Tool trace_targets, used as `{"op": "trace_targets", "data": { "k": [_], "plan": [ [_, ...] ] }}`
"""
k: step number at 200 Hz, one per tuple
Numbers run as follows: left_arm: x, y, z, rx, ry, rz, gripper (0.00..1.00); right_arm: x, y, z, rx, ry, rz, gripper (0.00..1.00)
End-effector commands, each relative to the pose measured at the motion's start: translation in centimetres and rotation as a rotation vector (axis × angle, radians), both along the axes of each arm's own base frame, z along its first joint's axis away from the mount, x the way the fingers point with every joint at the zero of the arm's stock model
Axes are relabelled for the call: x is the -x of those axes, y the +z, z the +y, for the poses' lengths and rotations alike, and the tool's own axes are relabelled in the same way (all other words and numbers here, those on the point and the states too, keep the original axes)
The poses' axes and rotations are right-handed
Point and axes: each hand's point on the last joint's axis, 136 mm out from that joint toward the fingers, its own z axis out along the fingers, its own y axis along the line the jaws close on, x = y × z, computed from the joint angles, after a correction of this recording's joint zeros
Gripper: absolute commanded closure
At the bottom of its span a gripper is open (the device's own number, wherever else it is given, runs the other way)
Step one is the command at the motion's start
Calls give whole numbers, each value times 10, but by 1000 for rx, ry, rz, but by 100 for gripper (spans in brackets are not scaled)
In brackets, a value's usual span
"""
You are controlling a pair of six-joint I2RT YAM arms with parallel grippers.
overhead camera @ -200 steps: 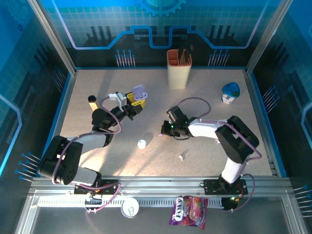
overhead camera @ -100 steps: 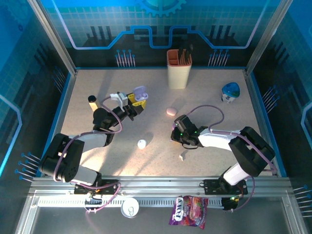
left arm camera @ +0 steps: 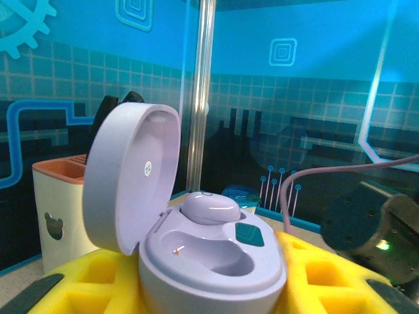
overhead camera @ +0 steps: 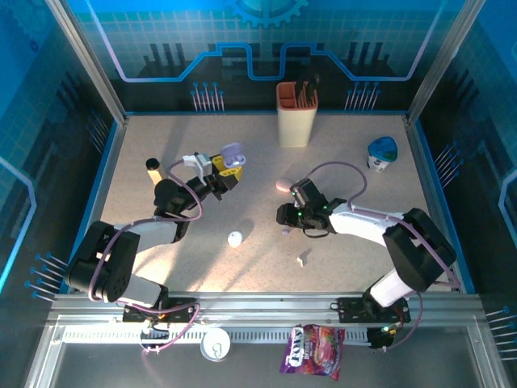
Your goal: Insert wireless bluetooth earbuds into charging case
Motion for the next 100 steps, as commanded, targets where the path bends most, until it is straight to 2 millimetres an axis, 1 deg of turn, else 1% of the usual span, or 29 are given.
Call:
{"op": "trace_targets", "data": {
  "k": [1, 15, 43, 62, 100],
  "plan": [
    [3, 7, -3, 12, -29, -22, 75, 8, -11, 7, -1, 109, 78, 54],
    [4, 6, -4, 9, -32, -20, 75, 6, -15, 11, -1, 127, 90, 54],
    [5, 4, -4, 7, -33, -18, 75, 12, -29, 9, 12, 141, 141, 54],
    [5, 4, -3, 6, -31, -19, 75, 12, -28, 9, 0, 139, 146, 55],
    [2, 3, -4, 3, -31, -19, 75, 26, -33, 3, -5, 131, 176, 56]
  ]
}}
